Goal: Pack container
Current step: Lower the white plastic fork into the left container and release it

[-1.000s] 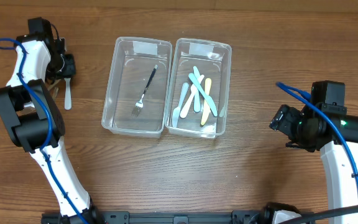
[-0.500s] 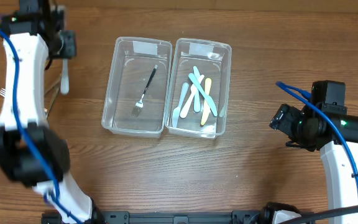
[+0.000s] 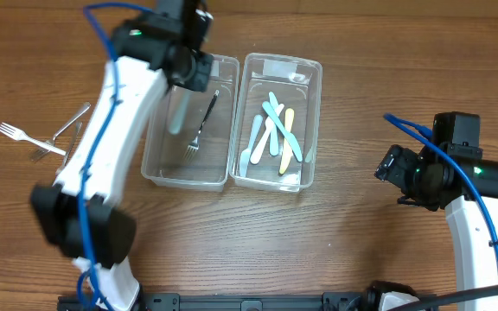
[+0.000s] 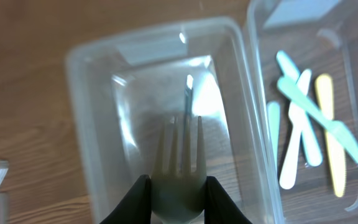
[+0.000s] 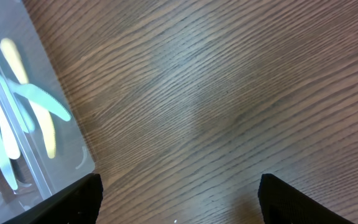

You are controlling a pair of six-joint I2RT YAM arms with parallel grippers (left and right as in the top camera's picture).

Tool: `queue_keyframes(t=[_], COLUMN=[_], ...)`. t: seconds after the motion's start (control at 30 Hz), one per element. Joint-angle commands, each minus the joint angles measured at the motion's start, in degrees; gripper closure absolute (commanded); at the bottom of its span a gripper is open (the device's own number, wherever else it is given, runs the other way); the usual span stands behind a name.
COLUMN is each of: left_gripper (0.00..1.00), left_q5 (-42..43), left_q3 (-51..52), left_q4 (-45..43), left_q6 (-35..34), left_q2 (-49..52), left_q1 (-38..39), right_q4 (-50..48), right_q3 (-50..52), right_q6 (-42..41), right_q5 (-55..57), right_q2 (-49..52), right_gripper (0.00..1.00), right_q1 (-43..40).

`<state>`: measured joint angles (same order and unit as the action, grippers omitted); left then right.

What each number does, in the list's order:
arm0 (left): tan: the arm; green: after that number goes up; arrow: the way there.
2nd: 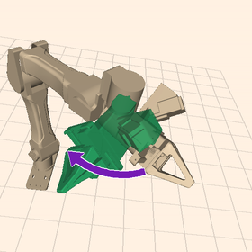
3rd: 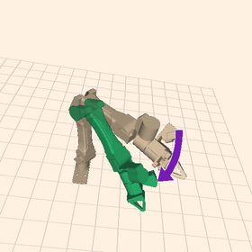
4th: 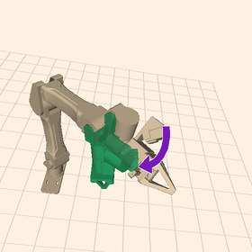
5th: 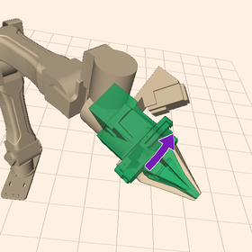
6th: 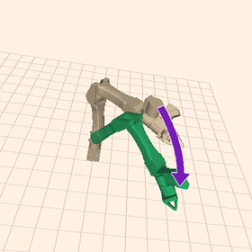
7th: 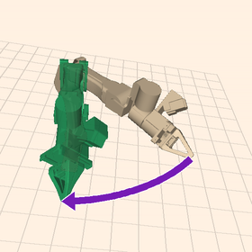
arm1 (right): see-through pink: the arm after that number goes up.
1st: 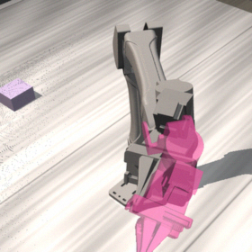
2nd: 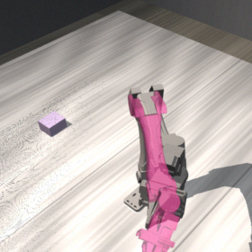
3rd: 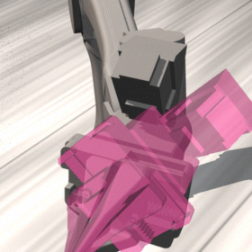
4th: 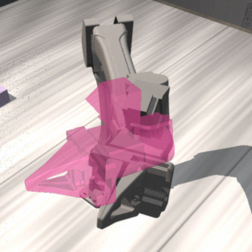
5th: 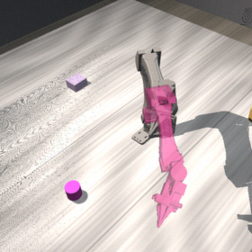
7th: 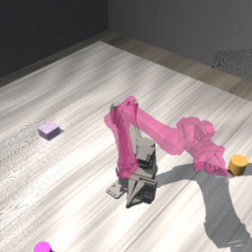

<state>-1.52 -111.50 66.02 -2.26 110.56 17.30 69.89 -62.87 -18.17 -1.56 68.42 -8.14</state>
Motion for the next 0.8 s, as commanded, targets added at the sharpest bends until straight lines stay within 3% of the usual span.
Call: queue_keyframes(t=[0.0,0.13,0.23,0.37,0.47,0.57,0.67,0.77], left_gripper=[0.96,0.94,0.85,0.62,0.57,0.42,0.35,0.20], left_q5=[0.5,0.5,0.5,0.5,0.0,-2.0,-6.4,-9.4], left_q3=[0.7,0.7,0.7,0.6,-0.2,-0.5,-0.5,-0.5], left_q4=[-0.1,0.0,0.2,-0.1,0.2,0.2,1.3,3.7], left_q6=[-2.5,-2.4,-2.4,-1.1,-0.3,-0.3,-0.4,-0.8], left_q2=[7.4,13.1,15.0,13.7,11.0,5.8,-0.9,-6.9], left_q1=[0.4,0.4,0.4,0.4,0.2,-0.3,-2.5,-7.8], right_q4=[0.0,0.1,0.3,0.3,0.3,0.2,0.2,0.1], right_q3=[-0.2,-0.2,-0.2,-0.2,-0.2,-0.2,-0.2,-0.2], right_q6=[0.1,0.1,0.1,0.2,0.2,0.2,0.2,0.2], right_q5=[-0.3,-0.3,-0.3,-0.3,-0.3,-0.3,-0.3,-0.2], right_q2=[-0.1,-0.1,-0.1,-0.1,-0.1,-0.1,-0.1,-0.1], right_gripper=[0.18,0.18,0.18,0.18,0.18,0.18,0.18,0.18], right_q1=[0.3,0.3,0.3,0.3,0.3,0.3,0.3,0.3])
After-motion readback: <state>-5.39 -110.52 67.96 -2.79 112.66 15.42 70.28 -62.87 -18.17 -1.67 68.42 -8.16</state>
